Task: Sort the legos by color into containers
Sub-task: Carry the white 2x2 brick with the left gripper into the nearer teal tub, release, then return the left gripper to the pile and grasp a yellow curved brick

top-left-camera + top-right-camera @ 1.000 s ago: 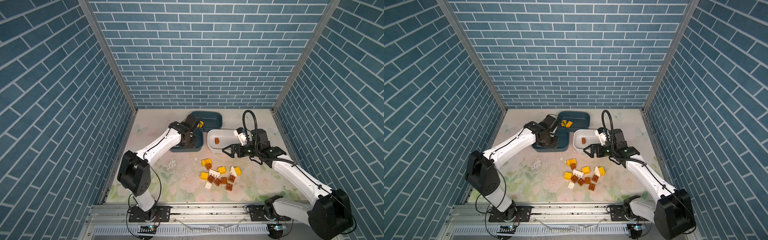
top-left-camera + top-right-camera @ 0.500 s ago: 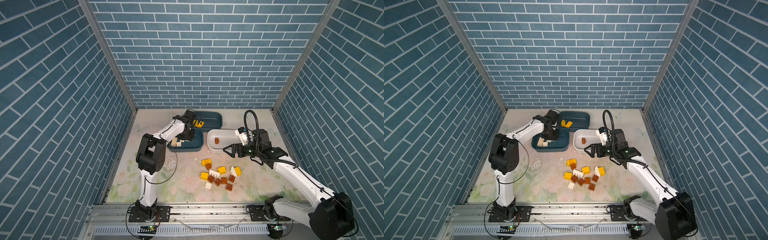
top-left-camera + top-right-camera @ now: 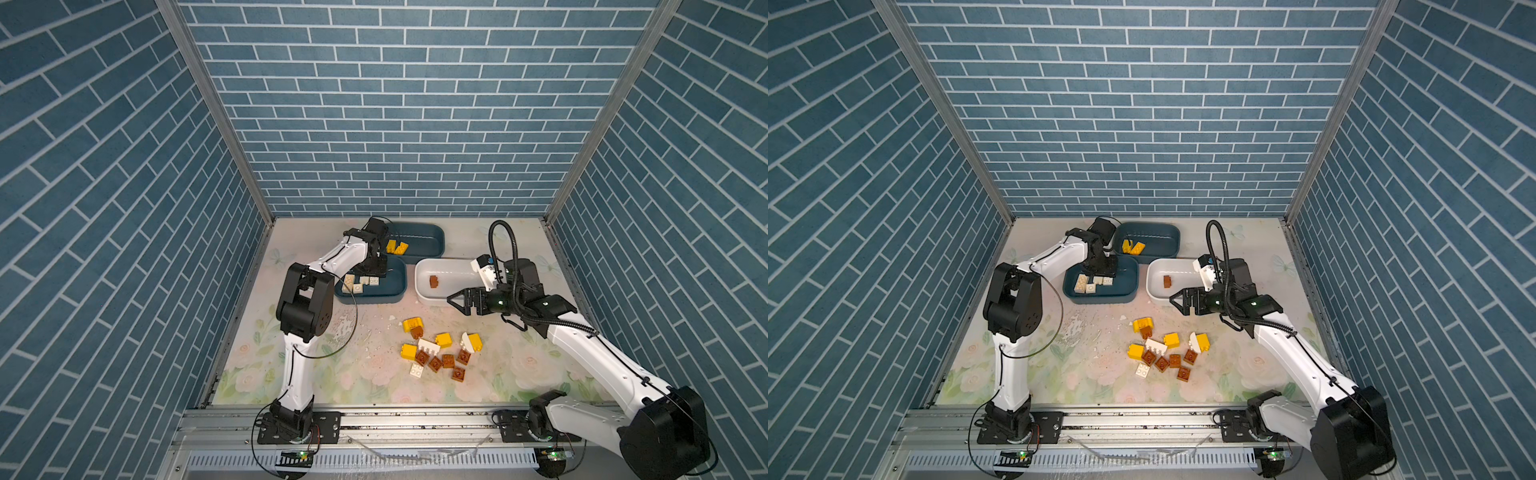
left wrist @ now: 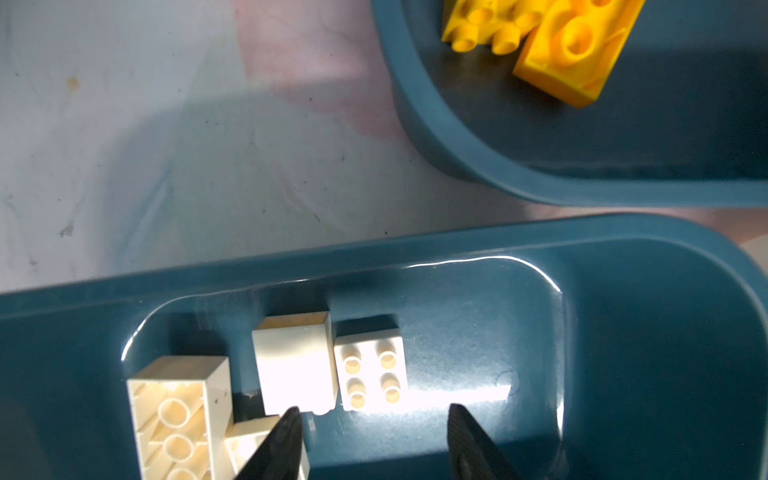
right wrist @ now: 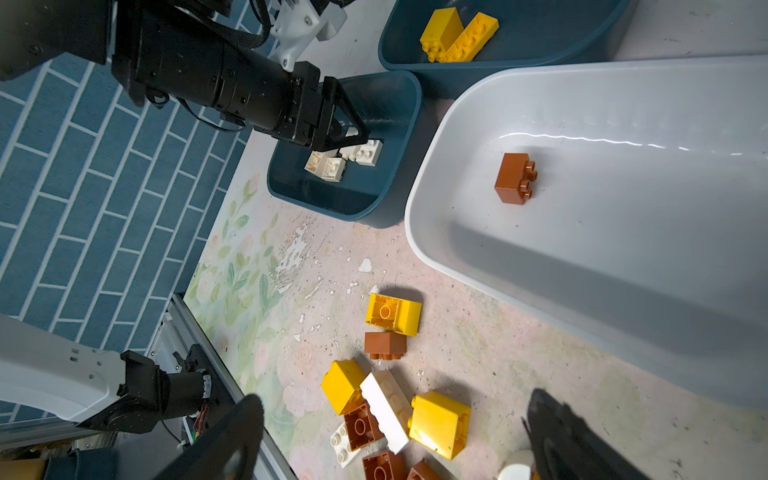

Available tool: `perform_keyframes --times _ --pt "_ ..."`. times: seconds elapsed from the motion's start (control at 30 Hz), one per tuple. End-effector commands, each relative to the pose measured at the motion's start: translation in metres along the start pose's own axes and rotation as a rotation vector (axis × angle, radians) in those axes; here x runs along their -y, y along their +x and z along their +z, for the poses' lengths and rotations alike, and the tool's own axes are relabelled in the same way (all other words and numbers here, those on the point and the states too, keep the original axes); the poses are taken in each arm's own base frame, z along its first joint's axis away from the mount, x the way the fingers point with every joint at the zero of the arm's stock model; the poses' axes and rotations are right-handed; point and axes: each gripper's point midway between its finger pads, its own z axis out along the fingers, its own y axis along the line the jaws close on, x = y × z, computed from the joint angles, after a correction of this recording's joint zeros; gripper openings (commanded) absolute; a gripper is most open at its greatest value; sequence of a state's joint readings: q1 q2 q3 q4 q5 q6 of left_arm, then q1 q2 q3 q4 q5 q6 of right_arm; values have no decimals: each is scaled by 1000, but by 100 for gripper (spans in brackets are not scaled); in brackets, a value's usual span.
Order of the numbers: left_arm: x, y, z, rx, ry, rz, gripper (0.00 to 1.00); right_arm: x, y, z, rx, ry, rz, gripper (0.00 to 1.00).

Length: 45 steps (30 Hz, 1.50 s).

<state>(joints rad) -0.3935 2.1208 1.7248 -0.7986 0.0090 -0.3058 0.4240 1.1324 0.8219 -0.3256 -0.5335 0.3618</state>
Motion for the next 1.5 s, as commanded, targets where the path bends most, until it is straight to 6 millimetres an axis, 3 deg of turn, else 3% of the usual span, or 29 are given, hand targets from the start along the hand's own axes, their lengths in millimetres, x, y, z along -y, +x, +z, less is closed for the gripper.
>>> perform_keyframes --times 0.0,0.13,0.37,0.5,0.77,1.13,1.47 --pt "3 -1 -33 13 40 -2 60 -5 -10 -6 27 5 -19 98" --pt "15 16 -60 9 101 12 64 -5 -9 -5 23 6 -15 99" --pt "58 75 -92 -1 199 159 69 -3 -6 -4 14 9 -6 99" --pt "78 112 -87 -1 227 304 72 -2 -3 -4 7 8 -4 99" --pt "106 159 -57 -14 266 613 71 -2 1 -6 9 8 0 99" --pt "105 170 -18 -1 237 876 67 -2 14 -19 9 27 3 99" --pt "109 164 1 -4 213 904 66 -2 20 -24 -3 40 2 99"
